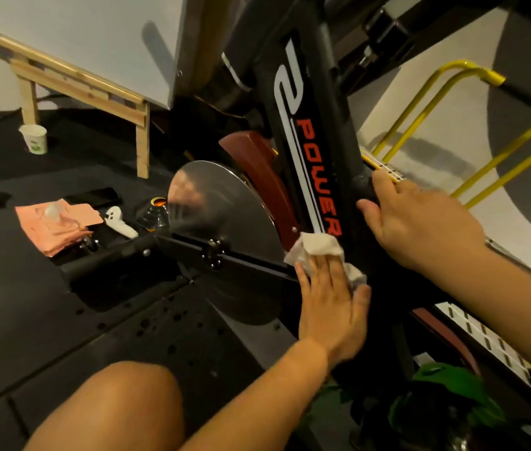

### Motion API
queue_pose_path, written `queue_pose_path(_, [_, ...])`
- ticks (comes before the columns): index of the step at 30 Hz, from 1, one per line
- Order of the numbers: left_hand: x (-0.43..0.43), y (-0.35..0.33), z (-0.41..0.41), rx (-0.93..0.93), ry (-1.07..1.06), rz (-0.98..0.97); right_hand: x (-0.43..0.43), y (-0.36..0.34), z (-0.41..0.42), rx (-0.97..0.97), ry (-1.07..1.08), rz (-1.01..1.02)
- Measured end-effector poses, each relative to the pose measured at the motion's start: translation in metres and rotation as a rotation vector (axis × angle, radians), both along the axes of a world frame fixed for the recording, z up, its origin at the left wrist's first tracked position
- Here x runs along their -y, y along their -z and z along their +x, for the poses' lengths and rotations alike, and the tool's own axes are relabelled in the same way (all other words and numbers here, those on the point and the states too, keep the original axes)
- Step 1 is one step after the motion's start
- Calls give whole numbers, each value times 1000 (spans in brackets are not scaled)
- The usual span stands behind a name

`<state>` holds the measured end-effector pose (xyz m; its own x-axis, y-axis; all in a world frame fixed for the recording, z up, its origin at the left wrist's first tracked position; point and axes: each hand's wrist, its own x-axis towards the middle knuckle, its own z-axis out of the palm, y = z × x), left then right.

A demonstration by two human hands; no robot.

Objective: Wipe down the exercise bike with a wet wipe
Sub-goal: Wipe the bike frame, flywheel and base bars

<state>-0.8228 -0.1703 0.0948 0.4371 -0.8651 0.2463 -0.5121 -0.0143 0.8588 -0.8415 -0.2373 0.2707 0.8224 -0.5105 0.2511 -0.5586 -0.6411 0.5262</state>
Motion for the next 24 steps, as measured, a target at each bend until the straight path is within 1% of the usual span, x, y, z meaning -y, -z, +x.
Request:
queue_pose_path(2, [15,-7,33,-22,-140,-60,1,1,-1,-8,1,-26])
queue_pose_path(4, [37,-26,81,-91,-316,-137,1,3,-1,-15,4,-38])
queue_pose_path(6, [55,-51,128,-164,-432,-157,0,3,0,-19,12,-24])
queue_pose_path(9, [63,-74,167,-255,-445,-204,0,1,0,-13,9,-19])
queue_pose_path(11, [57,-70,153,-295,-455,-222,0,1,0,-13,19,-18])
queue_pose_path(12, [56,-59,134,-345,-467,-247,0,1,1,-12,23,-18])
queue_pose_path(13, [54,-46,108,-354,-475,-266,-1,1,1,-9,23,-21])
queue_pose_path(15, [47,-24,45,-324,-422,-186,-4,3,0,3,28,-35])
queue_pose_path(16, [37,-18,17,-428,-313,-97,-4,3,0,7,32,-47])
queue_pose_path(17, [29,-11,-4,-454,-234,-23,-4,4,0,9,30,-61])
queue_pose_path(19, [6,-10,-29,-441,-169,-7,-3,4,0,12,23,-74])
queue_pose_path(21, [3,-9,-25,-420,-174,-78,-2,4,0,19,11,-81])
queue_pose_path(23, [22,-17,5,-357,-256,-116,-2,5,-1,24,-1,-82])
queue_pose_path(24, [35,-21,23,-362,-307,-101,-2,4,-1,26,-3,-79])
